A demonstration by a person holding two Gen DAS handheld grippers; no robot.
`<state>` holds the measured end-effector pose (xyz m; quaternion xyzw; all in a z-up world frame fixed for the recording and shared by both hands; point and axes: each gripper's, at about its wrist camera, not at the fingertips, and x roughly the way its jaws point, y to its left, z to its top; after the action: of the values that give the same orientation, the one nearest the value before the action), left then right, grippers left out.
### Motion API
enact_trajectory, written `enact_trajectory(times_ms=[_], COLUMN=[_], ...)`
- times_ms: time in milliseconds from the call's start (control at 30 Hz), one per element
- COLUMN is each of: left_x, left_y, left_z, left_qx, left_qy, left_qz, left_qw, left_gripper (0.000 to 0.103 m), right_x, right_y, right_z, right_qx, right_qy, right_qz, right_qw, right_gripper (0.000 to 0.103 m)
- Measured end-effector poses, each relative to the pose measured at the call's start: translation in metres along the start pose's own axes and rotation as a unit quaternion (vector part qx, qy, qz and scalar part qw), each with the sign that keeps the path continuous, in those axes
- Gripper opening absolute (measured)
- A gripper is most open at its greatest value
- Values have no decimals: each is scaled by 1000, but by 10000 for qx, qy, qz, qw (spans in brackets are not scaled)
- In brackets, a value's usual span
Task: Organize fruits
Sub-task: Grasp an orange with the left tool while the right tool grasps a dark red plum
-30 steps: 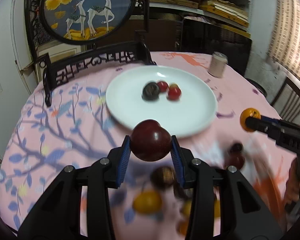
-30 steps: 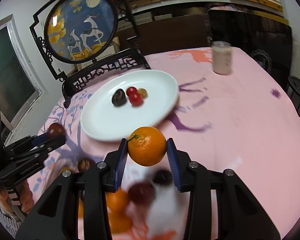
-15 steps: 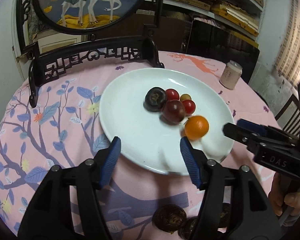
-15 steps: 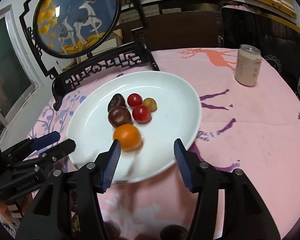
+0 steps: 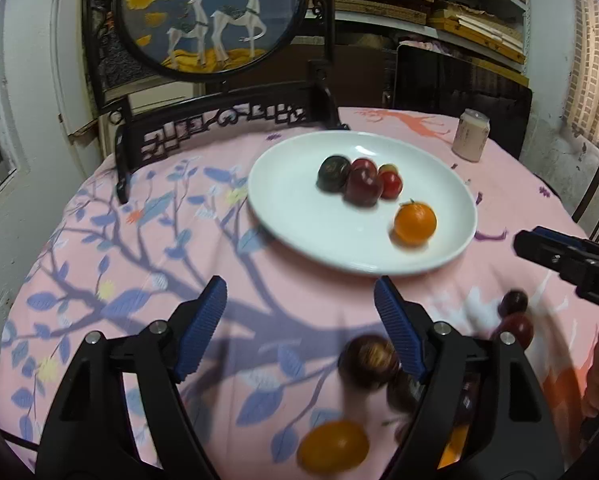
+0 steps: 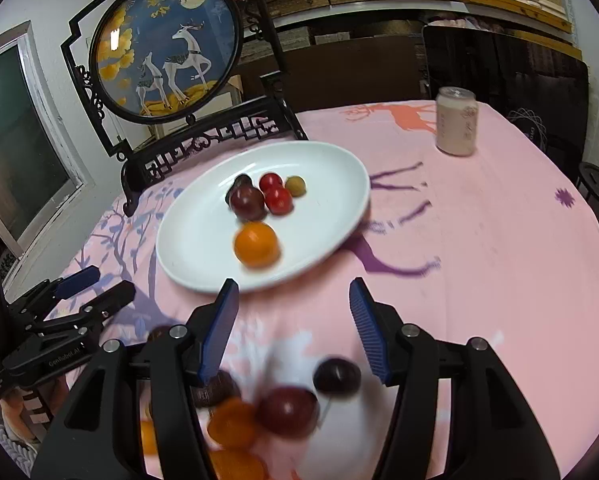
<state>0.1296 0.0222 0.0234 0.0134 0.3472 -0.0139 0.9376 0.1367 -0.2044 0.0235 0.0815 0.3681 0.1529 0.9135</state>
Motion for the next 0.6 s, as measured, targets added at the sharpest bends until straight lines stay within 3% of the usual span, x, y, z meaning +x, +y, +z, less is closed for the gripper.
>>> enact_trajectory(times_ms=[333,600], left_x=[-22,-44], left_y=[15,11], left_z=[-36,-63], left_qx=[-245,-96], left_qy=[159,205], left_qz=[115,-116], left_qw=[9995,9997], left_gripper=[84,89], right_x=[-30,-43], right_y=[-17,-28], right_z=[-29,-38], right_qx=[385,630], right_qy=[-117,-202], right_qz=[-17,-2], right_qw=[9992,9978], right_gripper=[61,63])
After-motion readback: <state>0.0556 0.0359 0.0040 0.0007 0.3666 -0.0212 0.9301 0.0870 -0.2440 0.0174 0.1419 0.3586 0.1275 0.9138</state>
